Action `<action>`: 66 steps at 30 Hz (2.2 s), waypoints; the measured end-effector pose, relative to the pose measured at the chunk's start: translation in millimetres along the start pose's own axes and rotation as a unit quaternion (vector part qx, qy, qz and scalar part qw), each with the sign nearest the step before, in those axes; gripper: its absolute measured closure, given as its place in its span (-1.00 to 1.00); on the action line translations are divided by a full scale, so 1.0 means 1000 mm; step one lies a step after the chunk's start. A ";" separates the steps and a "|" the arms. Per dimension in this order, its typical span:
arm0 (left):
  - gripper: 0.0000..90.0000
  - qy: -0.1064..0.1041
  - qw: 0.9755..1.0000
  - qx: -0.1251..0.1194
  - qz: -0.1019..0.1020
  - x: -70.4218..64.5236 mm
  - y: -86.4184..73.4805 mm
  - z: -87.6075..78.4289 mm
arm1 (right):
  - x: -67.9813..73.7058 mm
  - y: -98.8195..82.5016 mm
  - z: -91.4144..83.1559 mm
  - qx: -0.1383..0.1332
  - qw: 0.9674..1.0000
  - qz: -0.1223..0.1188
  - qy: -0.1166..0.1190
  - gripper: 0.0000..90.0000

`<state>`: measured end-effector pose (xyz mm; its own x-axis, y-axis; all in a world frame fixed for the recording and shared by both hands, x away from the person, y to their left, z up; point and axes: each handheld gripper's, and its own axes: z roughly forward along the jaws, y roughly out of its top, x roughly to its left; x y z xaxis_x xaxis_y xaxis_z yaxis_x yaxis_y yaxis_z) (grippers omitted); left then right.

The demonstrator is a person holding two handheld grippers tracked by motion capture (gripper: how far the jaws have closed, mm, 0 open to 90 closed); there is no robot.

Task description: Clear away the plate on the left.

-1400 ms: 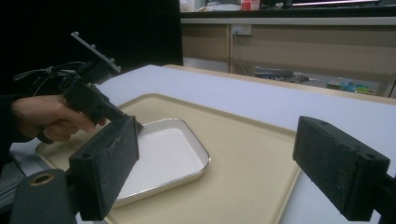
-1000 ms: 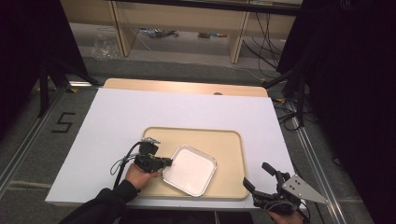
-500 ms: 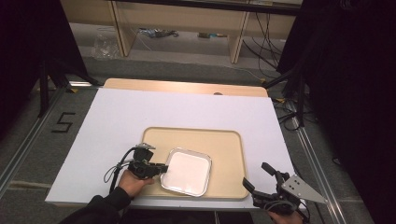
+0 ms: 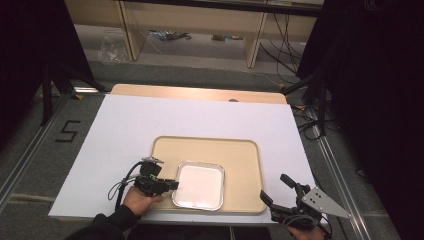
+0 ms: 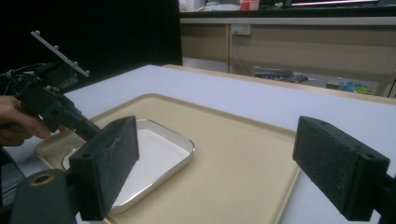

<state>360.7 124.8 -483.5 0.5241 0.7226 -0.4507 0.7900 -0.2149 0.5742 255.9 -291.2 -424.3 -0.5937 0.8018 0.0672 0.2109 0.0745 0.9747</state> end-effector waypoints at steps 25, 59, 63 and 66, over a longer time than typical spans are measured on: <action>0.63 -0.008 1.000 0.013 0.011 -0.008 -0.004 0.001 | 0.002 0.000 0.000 0.007 1.000 0.018 0.007 -0.66; -0.69 0.045 0.992 -0.107 0.041 -0.019 0.002 -0.037 | 0.000 0.000 0.001 -0.001 1.000 -0.001 0.001 -0.66; -0.70 0.042 0.990 -0.127 0.050 -0.021 -0.001 -0.046 | 0.000 0.000 0.000 0.004 1.000 -0.002 0.000 -0.66; -0.70 0.036 0.987 -0.143 0.058 -0.022 -0.003 -0.051 | 0.002 -0.001 0.001 -0.002 1.000 0.005 0.000 -0.66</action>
<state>330.0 143.1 -440.4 0.5746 0.7506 -0.3263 0.5979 -0.1126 0.7936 255.5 -289.3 -425.1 -0.5914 0.8028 0.0759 0.2131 0.0648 0.9749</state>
